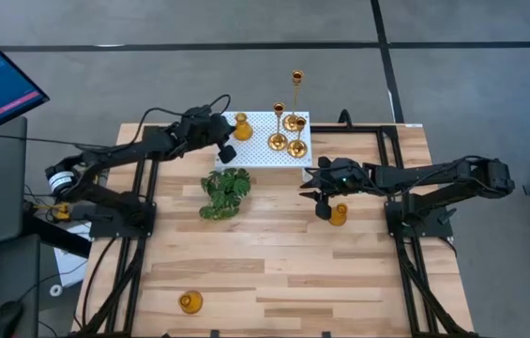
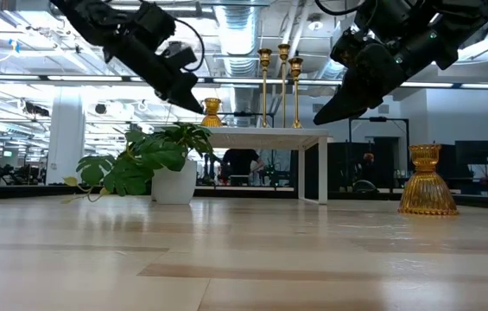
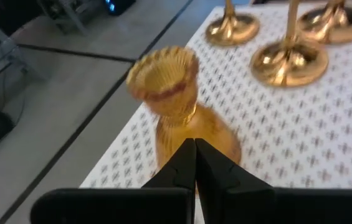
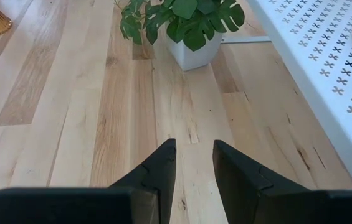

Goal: Pick & Place candle stick holders
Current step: Put the top left yellow glass candle holder on the shelf, then put the top yellow glass candle holder on the shelf

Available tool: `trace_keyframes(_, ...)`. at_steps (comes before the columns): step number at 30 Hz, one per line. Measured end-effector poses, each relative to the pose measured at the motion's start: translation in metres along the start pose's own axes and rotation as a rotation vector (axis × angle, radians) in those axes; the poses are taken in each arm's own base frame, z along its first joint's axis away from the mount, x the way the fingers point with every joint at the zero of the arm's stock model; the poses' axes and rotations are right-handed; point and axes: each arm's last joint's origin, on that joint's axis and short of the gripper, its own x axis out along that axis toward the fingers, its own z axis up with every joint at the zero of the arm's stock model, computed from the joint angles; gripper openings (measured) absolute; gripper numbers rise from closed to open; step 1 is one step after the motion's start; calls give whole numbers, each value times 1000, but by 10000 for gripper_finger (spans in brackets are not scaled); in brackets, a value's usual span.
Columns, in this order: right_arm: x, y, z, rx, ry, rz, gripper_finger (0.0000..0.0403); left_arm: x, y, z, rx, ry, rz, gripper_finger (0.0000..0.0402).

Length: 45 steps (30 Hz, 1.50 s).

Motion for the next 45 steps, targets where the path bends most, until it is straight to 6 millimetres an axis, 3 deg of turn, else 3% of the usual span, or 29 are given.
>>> trace_keyframes(9,0,0,0,0,0,-1,97,21,-3,-8,-3,1,-4,3)
trace_keyframes(15,0,0,0,0,4,-1,97,19,-5,-5,-3,-12,-11,3)
trace_keyframes(24,0,0,-1,6,11,0,97,-21,-19,17,17,-86,-83,4)
trace_keyframes(34,0,5,-1,16,10,16,97,-65,-47,25,75,-82,-260,3)
trace_keyframes(41,0,10,1,4,-4,32,97,-85,-80,27,166,-121,-430,3)
trace_keyframes(45,0,11,1,36,-5,38,97,-91,-104,12,209,-123,-539,3)
